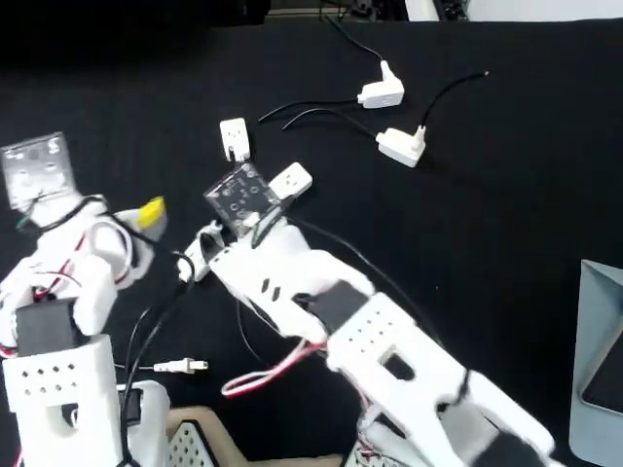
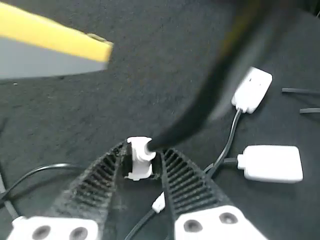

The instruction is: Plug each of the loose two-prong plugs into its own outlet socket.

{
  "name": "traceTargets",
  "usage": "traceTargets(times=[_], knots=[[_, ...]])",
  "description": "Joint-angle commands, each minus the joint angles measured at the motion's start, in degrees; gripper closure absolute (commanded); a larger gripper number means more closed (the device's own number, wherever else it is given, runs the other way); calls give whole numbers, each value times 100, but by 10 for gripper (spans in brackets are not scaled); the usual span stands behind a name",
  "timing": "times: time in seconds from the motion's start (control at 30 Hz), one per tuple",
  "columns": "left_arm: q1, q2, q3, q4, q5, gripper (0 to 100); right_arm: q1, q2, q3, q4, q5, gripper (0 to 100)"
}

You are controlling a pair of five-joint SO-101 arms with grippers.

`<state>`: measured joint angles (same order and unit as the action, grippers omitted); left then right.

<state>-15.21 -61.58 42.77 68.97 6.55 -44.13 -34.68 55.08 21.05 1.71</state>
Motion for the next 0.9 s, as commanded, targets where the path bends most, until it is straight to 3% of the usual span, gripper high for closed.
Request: traceTargets(times=[0.0,0.3,0.87], knots=[[-655,-62,576,-580,-53,717,79,778,-84,-818,290,987],[-734,-62,1323,-1143,-44,717,466,2677,-840,-1477,501,987],[-743,-62,1358,-1134,-26,717,264,3178,-1103,-1732,501,987]])
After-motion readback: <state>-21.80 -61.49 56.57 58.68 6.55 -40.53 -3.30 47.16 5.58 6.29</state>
